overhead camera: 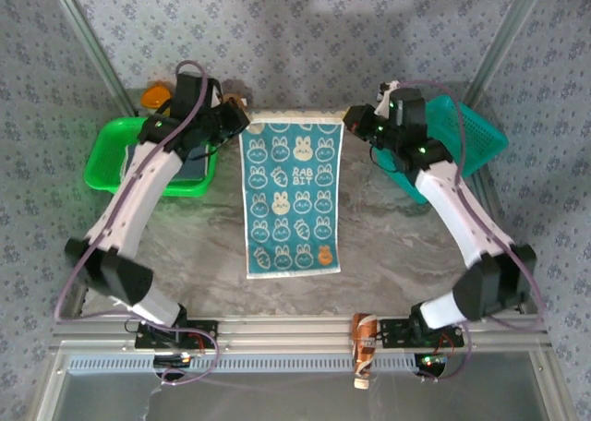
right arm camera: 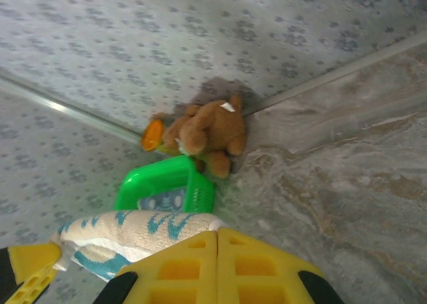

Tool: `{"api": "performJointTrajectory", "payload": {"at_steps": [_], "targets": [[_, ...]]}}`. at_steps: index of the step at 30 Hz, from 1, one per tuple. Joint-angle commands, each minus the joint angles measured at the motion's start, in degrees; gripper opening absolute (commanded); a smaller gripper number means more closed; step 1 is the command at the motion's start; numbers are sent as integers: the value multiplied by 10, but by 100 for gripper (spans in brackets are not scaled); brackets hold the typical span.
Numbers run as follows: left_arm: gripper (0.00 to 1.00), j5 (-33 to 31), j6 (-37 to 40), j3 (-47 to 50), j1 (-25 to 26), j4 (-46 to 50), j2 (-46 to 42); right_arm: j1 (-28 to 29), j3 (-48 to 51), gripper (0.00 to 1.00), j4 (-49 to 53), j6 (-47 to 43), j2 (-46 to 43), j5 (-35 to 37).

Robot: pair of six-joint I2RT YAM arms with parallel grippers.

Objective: Fold and stack the towels

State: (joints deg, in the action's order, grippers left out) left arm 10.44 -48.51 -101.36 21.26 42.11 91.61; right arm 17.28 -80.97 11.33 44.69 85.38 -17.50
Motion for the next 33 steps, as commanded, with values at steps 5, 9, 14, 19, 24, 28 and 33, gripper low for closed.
{"api": "performJointTrajectory", "payload": {"at_steps": [5,9,14,19,24,28,33], "targets": [[0,92,12,-45,-31,-46,116,-28,-68,0,-36,-9,134,-75],[0,101,15,-15,-37,-50,136,-29,-51,0,-39,-12,159,-85],[0,114,4,73,-46,-75,112,-29,12,0,-51,-12,150,-92],[0,117,-5,173,-48,-93,71,-31,93,0,-58,-17,120,-101],[0,116,-13,267,-49,-109,20,-32,169,0,-57,-22,81,-104],[0,121,-24,332,-48,-123,-20,-31,222,0,-50,-29,48,-105],[0,125,-35,395,-43,-136,-61,-18,281,0,-41,-39,8,-97]]}}
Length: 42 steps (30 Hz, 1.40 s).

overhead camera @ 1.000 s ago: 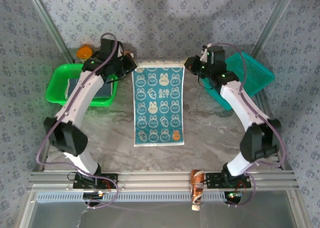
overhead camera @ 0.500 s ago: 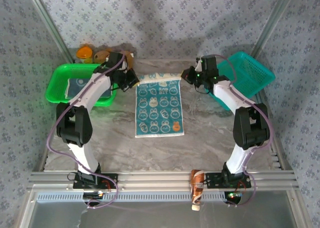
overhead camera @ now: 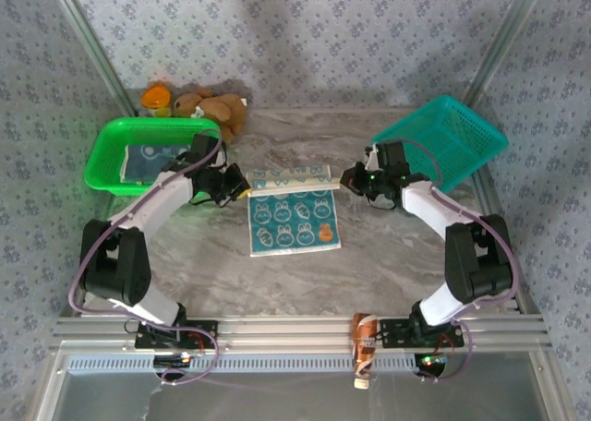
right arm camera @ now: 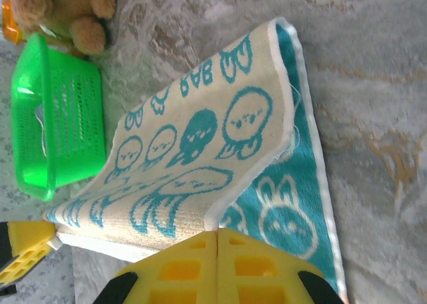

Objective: Fold and stack the towels

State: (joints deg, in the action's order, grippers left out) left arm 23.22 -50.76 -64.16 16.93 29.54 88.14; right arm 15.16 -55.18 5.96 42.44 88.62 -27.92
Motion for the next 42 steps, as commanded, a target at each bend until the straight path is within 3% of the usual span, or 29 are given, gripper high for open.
{"api": "performJointTrajectory", "payload": {"at_steps": [1,19,35,42], "targets": [[0,-3,-15,35,3,-13,-34,8,34,0,14,-17,-30,10],[0,-16,-78,198,60,-60,-110,45,117,0,45,-37,-78,43],[0,-8,-93,242,78,-64,-112,63,144,0,63,-45,-58,48],[0,-12,-93,215,80,-35,-141,67,123,0,76,-48,-71,48]]}}
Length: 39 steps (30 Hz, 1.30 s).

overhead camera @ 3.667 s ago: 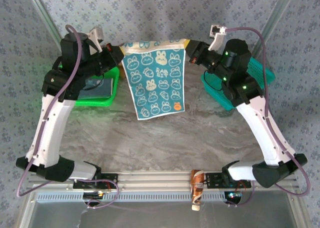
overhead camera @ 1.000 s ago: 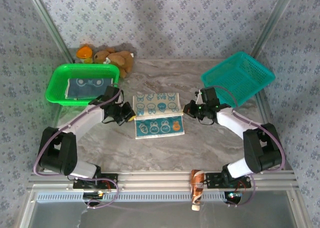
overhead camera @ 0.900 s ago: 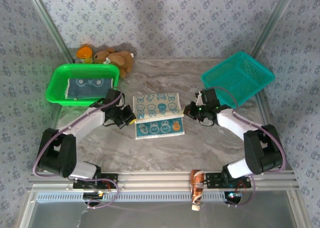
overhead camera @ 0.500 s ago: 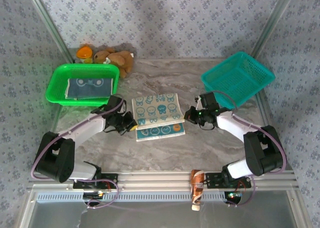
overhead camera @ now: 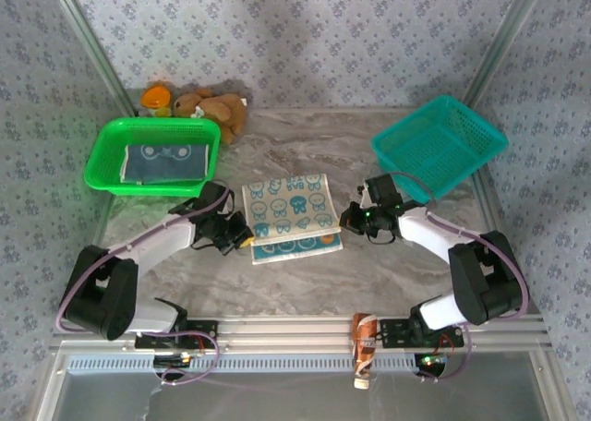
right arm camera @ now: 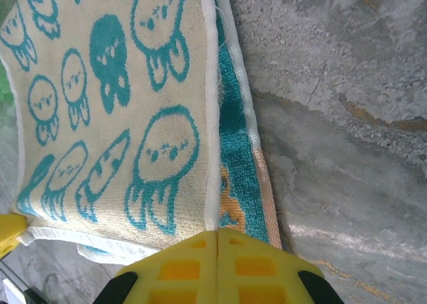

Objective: Fold and stack the towels

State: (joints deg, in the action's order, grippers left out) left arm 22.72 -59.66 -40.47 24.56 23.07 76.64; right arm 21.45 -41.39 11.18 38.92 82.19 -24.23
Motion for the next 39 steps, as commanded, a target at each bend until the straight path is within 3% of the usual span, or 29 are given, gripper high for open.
{"api": "performJointTrajectory", "payload": {"at_steps": [1,17,39], "targets": [[0,-9,-2,-31,4,35,-30,5,-19,0,30,-15,-11,12],[0,-21,-15,-88,14,100,-88,4,-66,0,73,-14,-63,19],[0,-11,-63,36,49,24,-52,14,-4,0,65,-24,3,7]]}}
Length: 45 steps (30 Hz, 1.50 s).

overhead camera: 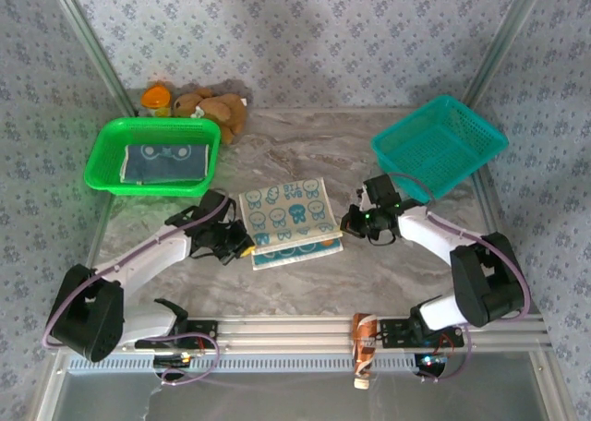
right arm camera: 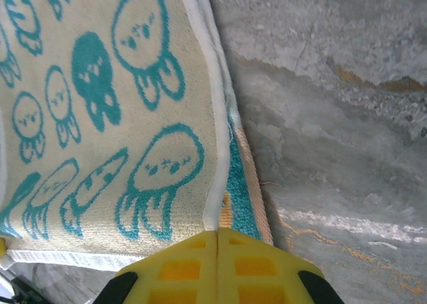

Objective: Fold and stack the towels

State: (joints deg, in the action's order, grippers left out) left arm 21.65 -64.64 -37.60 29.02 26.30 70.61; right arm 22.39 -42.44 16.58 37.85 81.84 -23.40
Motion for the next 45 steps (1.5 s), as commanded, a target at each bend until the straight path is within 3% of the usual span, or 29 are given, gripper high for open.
{"api": "performJointTrajectory", "payload": {"at_steps": [1,25,30,31,34,37,41,45], "targets": [[0,0,-14,12,7,-11,13,6,8,0,12,-13,9,-1],[0,2,-11,43,24,-42,62,30,22,0,22,-49,52,20],[1,3,-7,43,25,-34,59,30,21,12,29,-56,55,23],[6,2,-6,42,27,-30,56,31,18,13,30,-57,53,23],[32,1,6,36,26,-9,50,32,8,19,42,-64,44,25],[53,-11,26,18,27,32,41,35,-11,46,69,-76,28,32],[58,-46,80,-31,17,105,37,54,-44,46,97,-99,9,59],[55,-52,128,-78,-2,113,56,82,-78,38,99,-122,22,88]]}}
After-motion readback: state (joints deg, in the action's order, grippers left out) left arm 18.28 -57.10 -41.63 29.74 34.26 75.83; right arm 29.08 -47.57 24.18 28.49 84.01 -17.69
